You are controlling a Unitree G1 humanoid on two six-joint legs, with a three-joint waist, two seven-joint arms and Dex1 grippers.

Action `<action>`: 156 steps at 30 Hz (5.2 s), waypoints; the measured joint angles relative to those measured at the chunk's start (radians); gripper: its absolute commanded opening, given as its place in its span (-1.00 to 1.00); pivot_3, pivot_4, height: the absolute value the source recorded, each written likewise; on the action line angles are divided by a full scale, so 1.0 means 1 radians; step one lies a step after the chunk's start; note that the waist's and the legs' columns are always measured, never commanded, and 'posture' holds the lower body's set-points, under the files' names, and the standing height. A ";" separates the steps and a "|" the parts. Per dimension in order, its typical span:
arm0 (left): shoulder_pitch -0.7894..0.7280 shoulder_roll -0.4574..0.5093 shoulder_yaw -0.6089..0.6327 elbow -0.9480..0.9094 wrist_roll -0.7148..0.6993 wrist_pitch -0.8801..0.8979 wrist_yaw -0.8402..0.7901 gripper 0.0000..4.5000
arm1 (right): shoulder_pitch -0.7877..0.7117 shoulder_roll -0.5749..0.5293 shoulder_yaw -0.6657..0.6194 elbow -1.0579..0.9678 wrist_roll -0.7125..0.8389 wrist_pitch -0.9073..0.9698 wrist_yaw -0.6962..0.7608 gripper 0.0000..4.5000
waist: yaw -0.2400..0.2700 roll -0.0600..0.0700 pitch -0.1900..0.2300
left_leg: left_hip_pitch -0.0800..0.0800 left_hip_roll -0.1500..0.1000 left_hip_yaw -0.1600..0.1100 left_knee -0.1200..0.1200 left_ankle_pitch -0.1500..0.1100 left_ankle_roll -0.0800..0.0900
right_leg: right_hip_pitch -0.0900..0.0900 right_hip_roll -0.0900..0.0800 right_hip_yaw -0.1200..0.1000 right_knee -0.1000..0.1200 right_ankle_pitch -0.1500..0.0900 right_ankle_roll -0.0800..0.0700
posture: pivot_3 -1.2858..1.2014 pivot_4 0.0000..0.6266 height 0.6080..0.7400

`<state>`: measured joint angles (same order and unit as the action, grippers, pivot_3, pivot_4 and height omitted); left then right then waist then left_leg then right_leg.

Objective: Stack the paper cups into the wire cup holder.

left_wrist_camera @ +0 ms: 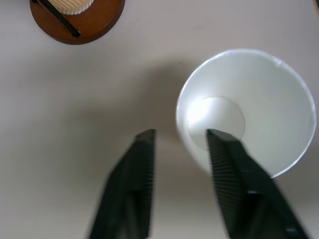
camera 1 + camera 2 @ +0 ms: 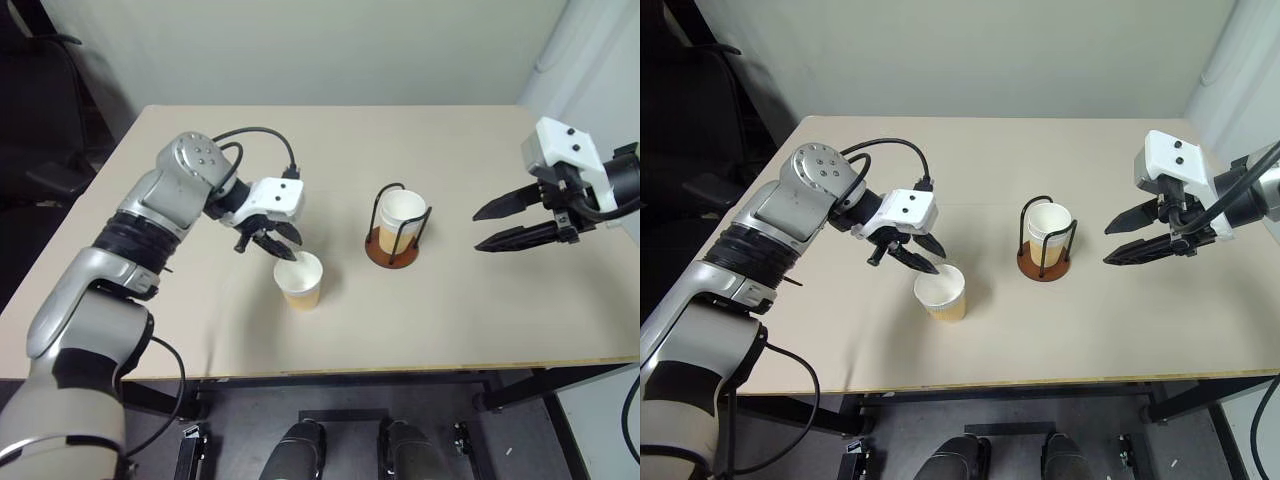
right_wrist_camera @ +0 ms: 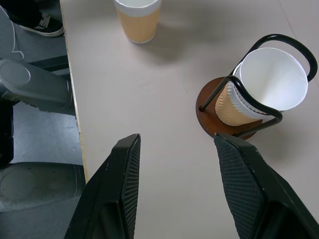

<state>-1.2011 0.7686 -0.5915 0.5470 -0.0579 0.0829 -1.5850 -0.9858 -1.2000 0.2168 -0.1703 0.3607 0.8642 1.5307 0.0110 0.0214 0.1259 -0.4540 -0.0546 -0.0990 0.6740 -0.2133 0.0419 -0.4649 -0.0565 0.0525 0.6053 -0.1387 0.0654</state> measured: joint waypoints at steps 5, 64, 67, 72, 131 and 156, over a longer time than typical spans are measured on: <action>0.000 0.000 0.000 0.000 0.000 -0.014 0.000 0.04 | 0.000 0.000 0.000 0.000 0.000 0.000 0.000 0.04 | 0.000 0.000 0.000 | 0.000 0.000 0.000 0.000 0.000 0.000 | 0.000 0.000 0.000 0.000 0.000 0.000 | 0.03 -0.52 1.00; 0.003 0.008 -0.101 -0.017 -0.026 -0.042 0.000 0.57 | -0.080 0.075 -0.131 -0.036 0.283 0.101 -0.059 0.04 | 0.000 0.000 0.000 | 0.000 0.000 0.000 0.000 0.000 0.000 | 0.000 0.000 0.000 0.000 0.000 0.001 | 0.03 -0.52 1.00; 0.003 0.009 -0.103 -0.017 -0.026 -0.043 0.000 0.42 | -0.079 0.076 -0.131 -0.036 0.285 0.101 -0.067 0.04 | 0.000 0.000 0.000 | 0.000 0.000 0.000 0.000 0.000 0.000 | 0.000 0.000 0.000 0.000 0.000 0.001 | 0.03 -0.52 1.00; 0.003 0.014 -0.140 -0.021 -0.045 -0.042 0.000 -0.32 | -0.079 0.076 -0.131 -0.037 0.285 0.099 -0.074 0.04 | 0.000 0.000 0.000 | 0.000 0.000 0.000 0.000 0.000 0.000 | 0.000 0.000 0.000 0.000 0.000 0.001 | 0.03 -0.52 1.00; -0.599 -0.445 0.283 0.761 0.223 -0.172 0.280 -0.98 | -0.083 0.056 -0.091 0.082 0.164 -0.017 -0.052 0.04 | 0.014 -0.002 0.001 | -0.013 -0.001 0.007 0.009 -0.008 0.009 | -0.005 -0.003 0.003 -0.011 0.003 0.015 | 0.03 -0.52 1.00; -0.605 -0.550 0.304 0.783 0.304 -0.167 0.296 -0.98 | -0.010 0.016 -0.143 0.035 0.187 0.015 -0.071 0.04 | 0.015 -0.002 0.001 | -0.012 -0.001 0.010 0.011 -0.005 0.012 | -0.003 -0.001 0.004 -0.011 0.006 0.017 | 0.03 -0.52 1.00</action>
<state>-1.8064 0.2184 -0.2870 1.3298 0.2463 -0.0842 -1.2891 -0.9959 -1.1836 0.0742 -0.1357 0.5478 0.8789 1.4601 0.0265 0.0195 0.1268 -0.4664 -0.0561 -0.0889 0.6855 -0.2178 0.0540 -0.4675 -0.0579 0.0567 0.5945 -0.1325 0.0821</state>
